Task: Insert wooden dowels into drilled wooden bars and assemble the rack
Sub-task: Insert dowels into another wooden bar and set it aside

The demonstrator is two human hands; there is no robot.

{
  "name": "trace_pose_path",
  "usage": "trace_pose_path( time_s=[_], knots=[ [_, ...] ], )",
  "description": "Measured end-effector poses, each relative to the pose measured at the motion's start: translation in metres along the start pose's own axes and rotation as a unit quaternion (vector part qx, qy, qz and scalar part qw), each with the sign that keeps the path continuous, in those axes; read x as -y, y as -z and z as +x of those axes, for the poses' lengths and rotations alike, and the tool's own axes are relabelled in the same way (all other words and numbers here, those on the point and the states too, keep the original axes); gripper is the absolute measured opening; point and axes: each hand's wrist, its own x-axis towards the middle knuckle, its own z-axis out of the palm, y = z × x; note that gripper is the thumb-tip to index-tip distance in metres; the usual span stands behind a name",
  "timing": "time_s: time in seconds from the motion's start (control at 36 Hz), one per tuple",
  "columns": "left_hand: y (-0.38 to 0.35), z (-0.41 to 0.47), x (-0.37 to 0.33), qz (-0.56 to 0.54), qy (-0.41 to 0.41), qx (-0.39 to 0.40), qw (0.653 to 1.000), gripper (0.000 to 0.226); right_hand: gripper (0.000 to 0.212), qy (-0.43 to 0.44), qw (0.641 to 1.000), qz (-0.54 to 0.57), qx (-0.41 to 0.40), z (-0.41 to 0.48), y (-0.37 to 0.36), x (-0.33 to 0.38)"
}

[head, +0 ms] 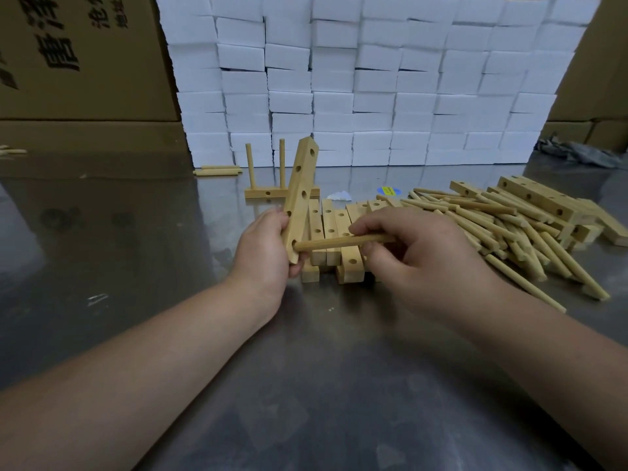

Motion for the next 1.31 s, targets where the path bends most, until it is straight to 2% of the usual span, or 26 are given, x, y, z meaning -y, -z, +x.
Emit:
trace_pose_path(
  time_s=[0.08, 0.22, 0.39, 0.53, 0.61, 0.75, 1.06, 1.31],
  knots=[
    [-0.001, -0.001, -0.001, 0.003, -0.001, -0.004, 1.000, 0.027, 0.027, 0.014, 0.998, -0.051, 0.022, 0.001, -0.001, 0.002],
    [-0.003, -0.004, -0.002, -0.001, -0.003, 0.012, 1.000, 0.027, 0.026, 0.033, 0.996, -0.072, 0.050, 0.000, 0.001, 0.006],
    [-0.003, -0.004, -0.002, -0.032, -0.010, 0.043, 0.999, 0.029, 0.021, 0.063, 0.995, -0.075, 0.026, 0.001, 0.002, 0.004],
    [-0.004, -0.006, -0.002, -0.049, -0.032, 0.090, 0.994, 0.031, 0.028, 0.094, 0.992, -0.078, -0.016, 0.001, 0.004, 0.005],
    [-0.005, -0.006, -0.001, -0.063, -0.028, 0.115, 0.991, 0.031, 0.024, 0.120, 0.987, -0.094, -0.043, 0.001, 0.004, 0.005],
    [-0.002, -0.008, 0.002, 0.000, -0.066, 0.159, 0.985, 0.031, 0.022, 0.127, 0.986, -0.099, -0.049, 0.001, 0.005, 0.004],
    [-0.003, -0.013, -0.002, 0.048, -0.056, 0.111, 0.991, 0.028, 0.023, 0.155, 0.980, -0.108, -0.066, 0.000, 0.003, 0.004],
    [-0.005, -0.015, -0.001, 0.021, -0.072, 0.100, 0.992, 0.025, 0.023, 0.157, 0.979, -0.108, -0.065, 0.000, 0.004, 0.004]
  ],
)
